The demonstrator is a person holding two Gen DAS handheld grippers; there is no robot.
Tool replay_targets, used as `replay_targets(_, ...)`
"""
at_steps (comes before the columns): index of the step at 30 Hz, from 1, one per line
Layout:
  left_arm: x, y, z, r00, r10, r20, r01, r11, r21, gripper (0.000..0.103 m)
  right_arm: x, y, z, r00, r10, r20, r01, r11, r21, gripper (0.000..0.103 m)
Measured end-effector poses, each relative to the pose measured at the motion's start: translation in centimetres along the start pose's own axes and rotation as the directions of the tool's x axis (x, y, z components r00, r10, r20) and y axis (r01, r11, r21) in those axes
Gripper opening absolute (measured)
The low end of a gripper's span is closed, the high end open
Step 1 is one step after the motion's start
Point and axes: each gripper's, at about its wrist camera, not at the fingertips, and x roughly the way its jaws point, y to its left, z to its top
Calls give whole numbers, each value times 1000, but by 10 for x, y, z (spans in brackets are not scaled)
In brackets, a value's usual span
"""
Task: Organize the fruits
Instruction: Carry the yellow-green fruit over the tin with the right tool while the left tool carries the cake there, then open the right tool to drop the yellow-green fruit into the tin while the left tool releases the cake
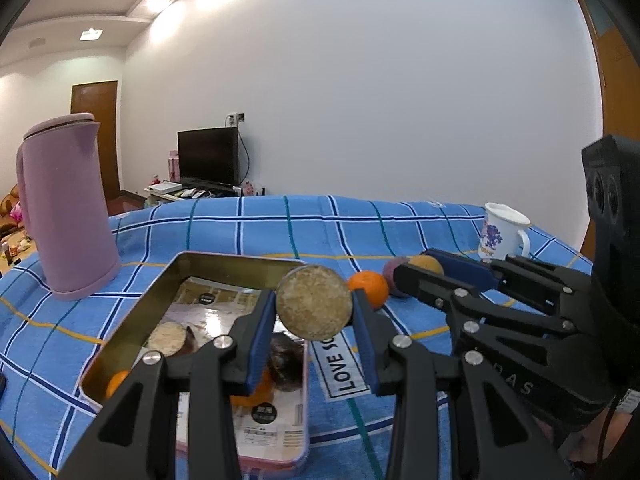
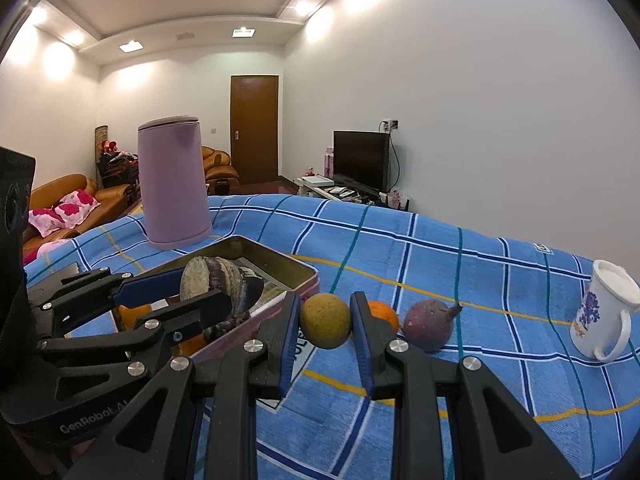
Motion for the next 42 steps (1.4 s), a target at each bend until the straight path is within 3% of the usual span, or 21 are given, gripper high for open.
replay_targets(42, -3, 81, 4, 991, 121, -49, -124, 989, -78, 39, 46, 66, 28, 991, 124, -43, -128, 986, -106, 27)
